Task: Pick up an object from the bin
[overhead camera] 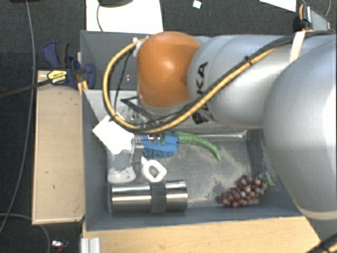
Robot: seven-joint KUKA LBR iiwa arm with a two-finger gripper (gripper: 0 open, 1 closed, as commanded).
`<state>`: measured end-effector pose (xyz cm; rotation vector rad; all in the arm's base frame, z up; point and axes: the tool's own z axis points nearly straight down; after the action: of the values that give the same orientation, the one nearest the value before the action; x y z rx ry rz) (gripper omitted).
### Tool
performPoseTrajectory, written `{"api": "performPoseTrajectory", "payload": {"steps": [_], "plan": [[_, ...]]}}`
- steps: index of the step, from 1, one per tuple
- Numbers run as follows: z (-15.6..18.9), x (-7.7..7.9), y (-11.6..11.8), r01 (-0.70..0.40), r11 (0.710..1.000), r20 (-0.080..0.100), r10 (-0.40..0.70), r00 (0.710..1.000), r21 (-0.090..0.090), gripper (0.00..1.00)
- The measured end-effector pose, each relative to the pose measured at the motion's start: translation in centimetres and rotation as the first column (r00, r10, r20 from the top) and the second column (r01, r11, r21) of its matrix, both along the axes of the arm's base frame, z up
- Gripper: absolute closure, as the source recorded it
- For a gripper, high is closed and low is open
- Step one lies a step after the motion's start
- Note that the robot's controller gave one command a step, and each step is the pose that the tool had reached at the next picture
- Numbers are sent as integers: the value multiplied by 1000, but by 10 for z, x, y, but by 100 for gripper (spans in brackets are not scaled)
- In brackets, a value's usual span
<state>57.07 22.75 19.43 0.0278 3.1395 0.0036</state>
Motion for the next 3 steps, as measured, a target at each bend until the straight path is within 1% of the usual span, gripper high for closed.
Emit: {"api": "performPoseTrajectory", "payload": {"steps": [1,2,3], "plan": [[0,0,0,0,1000,0,0,1000,0,0],[-73,-6,-28,-118,993,0,118,993,0,0],[-82,0,2,-288,958,15,288,958,2,0]]}}
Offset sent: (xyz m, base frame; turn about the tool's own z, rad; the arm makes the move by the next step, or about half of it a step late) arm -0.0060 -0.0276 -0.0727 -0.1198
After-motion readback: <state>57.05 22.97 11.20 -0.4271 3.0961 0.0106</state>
